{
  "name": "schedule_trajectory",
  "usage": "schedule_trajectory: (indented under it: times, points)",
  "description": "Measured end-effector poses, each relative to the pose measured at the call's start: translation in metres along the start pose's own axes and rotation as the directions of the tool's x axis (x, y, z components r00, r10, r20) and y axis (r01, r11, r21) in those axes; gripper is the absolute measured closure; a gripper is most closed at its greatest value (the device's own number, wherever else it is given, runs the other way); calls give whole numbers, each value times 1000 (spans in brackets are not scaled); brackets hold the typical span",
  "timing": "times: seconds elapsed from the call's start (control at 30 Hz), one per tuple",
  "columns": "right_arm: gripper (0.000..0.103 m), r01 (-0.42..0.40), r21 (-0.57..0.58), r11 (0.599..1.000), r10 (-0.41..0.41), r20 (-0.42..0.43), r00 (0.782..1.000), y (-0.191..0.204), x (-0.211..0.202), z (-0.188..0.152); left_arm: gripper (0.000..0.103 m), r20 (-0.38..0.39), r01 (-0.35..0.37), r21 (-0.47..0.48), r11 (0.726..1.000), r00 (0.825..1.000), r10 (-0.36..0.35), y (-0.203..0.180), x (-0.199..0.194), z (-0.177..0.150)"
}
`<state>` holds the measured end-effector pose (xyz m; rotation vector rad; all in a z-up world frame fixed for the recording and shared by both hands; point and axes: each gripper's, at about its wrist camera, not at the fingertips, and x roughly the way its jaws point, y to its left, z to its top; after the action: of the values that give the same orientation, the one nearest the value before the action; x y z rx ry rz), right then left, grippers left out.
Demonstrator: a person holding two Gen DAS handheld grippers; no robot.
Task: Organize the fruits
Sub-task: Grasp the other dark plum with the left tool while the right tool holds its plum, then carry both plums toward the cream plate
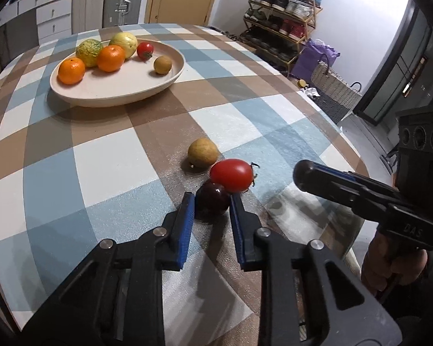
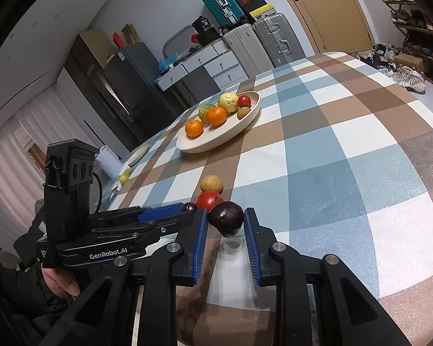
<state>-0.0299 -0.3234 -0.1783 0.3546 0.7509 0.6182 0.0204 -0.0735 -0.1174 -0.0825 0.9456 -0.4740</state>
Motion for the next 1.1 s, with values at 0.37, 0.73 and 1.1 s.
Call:
schedule_trajectory:
  times: [0.37, 0.73, 1.1]
  points:
    - [77, 9, -22, 1000, -9, -4, 1000, 7, 9, 8, 81, 62, 15, -23, 1000, 998, -14, 24, -26, 11]
    - [77, -13, -44, 999, 12, -13, 1000, 11, 31, 47, 81, 130, -47, -68, 997, 990, 55, 72, -41, 54]
    - [77, -71, -90, 993, 64, -71, 995, 27, 83, 109, 81, 135, -94, -116, 989, 985, 110, 116, -18, 101]
